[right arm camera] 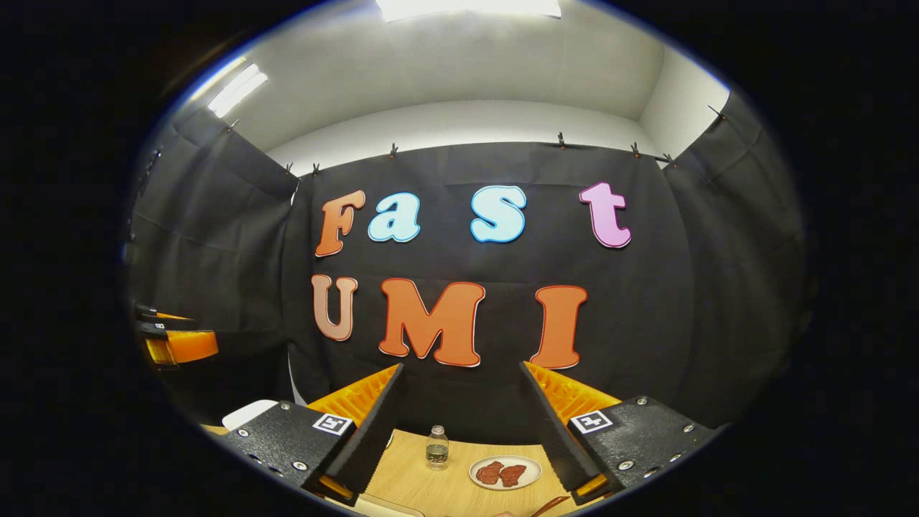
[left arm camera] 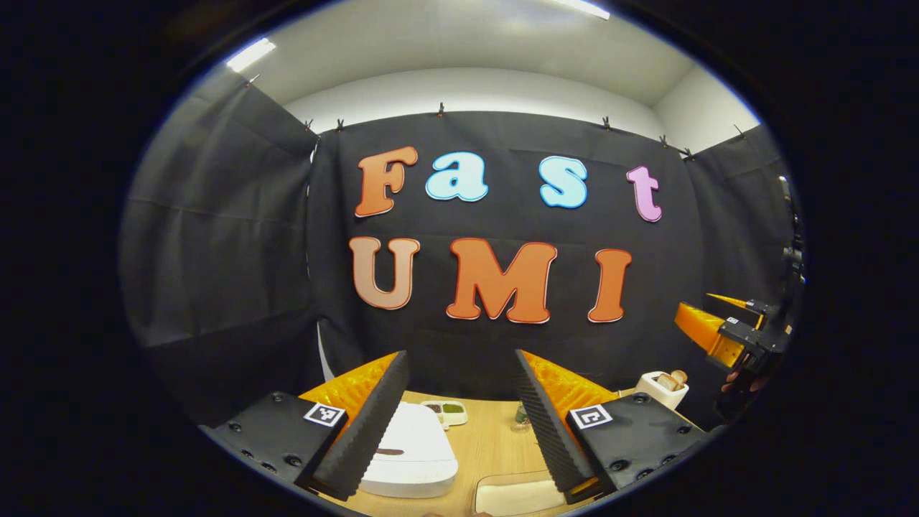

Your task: Close the left gripper, press the button to open the rice cooker; take a wooden spoon from the chopstick holder with the right hand, scoop a spoonful of rice and pour it into the rice cooker, then put the wooden spoon back into the chopstick holder.

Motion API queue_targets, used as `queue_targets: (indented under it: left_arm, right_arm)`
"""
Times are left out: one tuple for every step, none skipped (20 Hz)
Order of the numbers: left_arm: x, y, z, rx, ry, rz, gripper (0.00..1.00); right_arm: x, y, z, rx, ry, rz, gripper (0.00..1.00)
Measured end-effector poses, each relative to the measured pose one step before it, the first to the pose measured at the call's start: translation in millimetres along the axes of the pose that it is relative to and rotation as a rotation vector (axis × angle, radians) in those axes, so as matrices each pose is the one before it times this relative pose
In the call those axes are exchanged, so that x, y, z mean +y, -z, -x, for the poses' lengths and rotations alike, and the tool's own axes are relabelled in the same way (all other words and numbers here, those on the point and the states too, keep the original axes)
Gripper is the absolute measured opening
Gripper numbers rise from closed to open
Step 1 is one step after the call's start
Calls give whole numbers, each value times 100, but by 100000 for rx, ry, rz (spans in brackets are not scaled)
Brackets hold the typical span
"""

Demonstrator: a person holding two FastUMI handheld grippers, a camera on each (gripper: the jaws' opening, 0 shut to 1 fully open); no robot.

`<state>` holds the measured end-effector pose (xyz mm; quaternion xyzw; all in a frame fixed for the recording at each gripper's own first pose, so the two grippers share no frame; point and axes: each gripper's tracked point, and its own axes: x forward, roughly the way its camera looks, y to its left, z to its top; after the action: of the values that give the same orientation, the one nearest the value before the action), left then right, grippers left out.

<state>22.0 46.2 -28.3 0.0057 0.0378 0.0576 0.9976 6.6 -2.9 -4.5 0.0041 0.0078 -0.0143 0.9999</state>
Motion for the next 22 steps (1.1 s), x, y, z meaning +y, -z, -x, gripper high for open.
queue_targets:
  left_arm:
    - [689,644,-254,2384,-1882,148,98]
    - [1066,657,-397,2422,-2922,-204,100]
    - [1096,746,-532,2833,-2571,-106,100]
    - [996,657,-400,2500,-2361,400,100]
    - [904,875,-314,2901,-2170,566,100]
    - [701,688,-472,2959,-1400,-54,100]
    - [976,698,-702,2697,-2590,-708,100]
    - [875,698,-592,2831,-1747,-474,100]
    - [629,714,-476,3153,-1470,478,100]
    - [488,617,-724,3364,-750,1301,100]
    - [482,836,-621,3263,-641,1572,100]
    - [458,601,-768,3170,-661,1684,98]
    - [498,589,-736,2830,-237,1921,95]
    - [327,573,-735,3525,-145,2080,85]
    - [178,883,-876,4301,583,1844,75]
    - [287,917,-995,5235,137,2728,53]
    - [284,893,-802,4916,-752,3333,31]
    - [-439,1061,-1122,5845,2722,3944,24]
    - [-559,1008,-794,5573,3446,3479,16]
    - [69,601,-989,5330,1358,2331,8]
    - [742,577,-1014,3567,-193,2139,8]
    - [165,-133,-1294,4152,247,1650,6]
  right_arm:
    - [-103,-23,44,-264,247,-126,97]
    - [-134,42,2,-114,317,128,94]
    - [-66,198,30,267,229,318,94]
    - [-114,291,-129,450,360,191,94]
    - [-133,216,-156,668,286,96,94]
    - [-187,285,-51,556,640,11,96]
    - [-294,303,93,404,602,65,96]
    - [-339,282,200,125,694,176,96]
    - [-531,4,281,-454,929,316,94]
    - [-432,-88,53,-405,730,434,94]
    - [-437,140,68,-155,1144,552,94]
    - [-526,173,25,-43,1233,506,94]
    - [-356,164,-89,125,1188,515,94]
    - [-393,285,15,758,1012,338,96]
    - [-204,345,80,706,786,458,94]
    - [-359,135,24,350,1036,549,96]
    - [-250,98,-11,298,957,738,96]
    - [-402,145,45,61,1265,903,95]
    - [-536,276,3,199,1425,1032,95]
    - [-527,272,25,411,1587,1018,95]
    - [-504,276,166,565,1332,609,97]
    - [-408,337,-32,761,1243,281,95]
